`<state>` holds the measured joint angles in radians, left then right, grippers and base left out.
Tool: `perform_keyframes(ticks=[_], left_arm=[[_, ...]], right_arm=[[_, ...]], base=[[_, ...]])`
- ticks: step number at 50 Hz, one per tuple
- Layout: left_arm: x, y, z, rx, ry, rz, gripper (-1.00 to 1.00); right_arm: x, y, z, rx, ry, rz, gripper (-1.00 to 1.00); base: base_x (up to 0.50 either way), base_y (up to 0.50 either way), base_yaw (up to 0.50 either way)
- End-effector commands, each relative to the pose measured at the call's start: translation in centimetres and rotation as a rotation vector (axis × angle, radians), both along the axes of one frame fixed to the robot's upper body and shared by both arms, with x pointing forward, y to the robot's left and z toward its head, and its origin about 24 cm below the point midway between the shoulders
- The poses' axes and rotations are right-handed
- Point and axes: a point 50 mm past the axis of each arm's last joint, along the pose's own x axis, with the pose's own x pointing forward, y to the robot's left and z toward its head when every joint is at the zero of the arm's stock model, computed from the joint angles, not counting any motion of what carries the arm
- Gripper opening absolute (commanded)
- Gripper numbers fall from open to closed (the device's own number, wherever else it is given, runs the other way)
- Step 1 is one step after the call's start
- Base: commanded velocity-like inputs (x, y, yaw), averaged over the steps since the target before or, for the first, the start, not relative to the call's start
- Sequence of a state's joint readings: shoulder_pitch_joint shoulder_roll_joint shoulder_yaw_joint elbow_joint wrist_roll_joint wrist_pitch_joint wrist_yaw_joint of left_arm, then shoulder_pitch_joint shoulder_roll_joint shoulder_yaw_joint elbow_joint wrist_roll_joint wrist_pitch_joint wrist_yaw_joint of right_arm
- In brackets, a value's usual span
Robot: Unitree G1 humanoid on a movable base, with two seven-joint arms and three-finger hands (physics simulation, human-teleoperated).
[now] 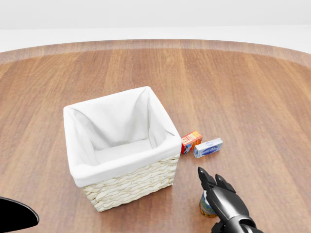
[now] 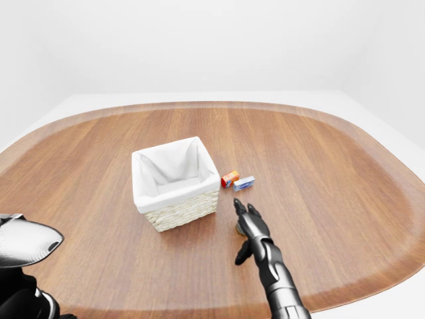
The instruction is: Pick up the alphabet soup and put it in the basket.
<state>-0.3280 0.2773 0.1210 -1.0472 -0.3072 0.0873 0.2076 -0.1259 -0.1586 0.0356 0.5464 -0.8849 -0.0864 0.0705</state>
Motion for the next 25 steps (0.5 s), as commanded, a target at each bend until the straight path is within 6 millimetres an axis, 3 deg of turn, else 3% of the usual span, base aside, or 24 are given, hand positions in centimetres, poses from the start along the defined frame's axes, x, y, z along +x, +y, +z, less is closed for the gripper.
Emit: perform_keyframes(ticks=[1,23,24,25], left_arm=[[0.01,0.00,-0.05,0.002,0.003,0.001,1.00],[0.01,-0.02,0.01,-0.001,0.002,-0.004,1.00],[0.02,-0.02,-0.02,0.000,0.004,-0.003,1.00],[0.03,-0.01,-0.04,0.000,0.006,-0.003,1.00]], right_arm=[[-1.59,0.63,-1.97,0.015,0.123,0.030,1.00],[-2.17,0.65,-2.45,0.025,0.167,0.036,1.00],[-2.19,0.64,-2.40,0.025,0.167,0.037,0.63],[-2.10,0.59,-2.29,0.022,0.162,0.035,-0.51]], base=[[0.00,0.00,0.00],[0.00,0.00,0.00],[0.00,0.00,0.00],[0.00,0.00,0.00]])
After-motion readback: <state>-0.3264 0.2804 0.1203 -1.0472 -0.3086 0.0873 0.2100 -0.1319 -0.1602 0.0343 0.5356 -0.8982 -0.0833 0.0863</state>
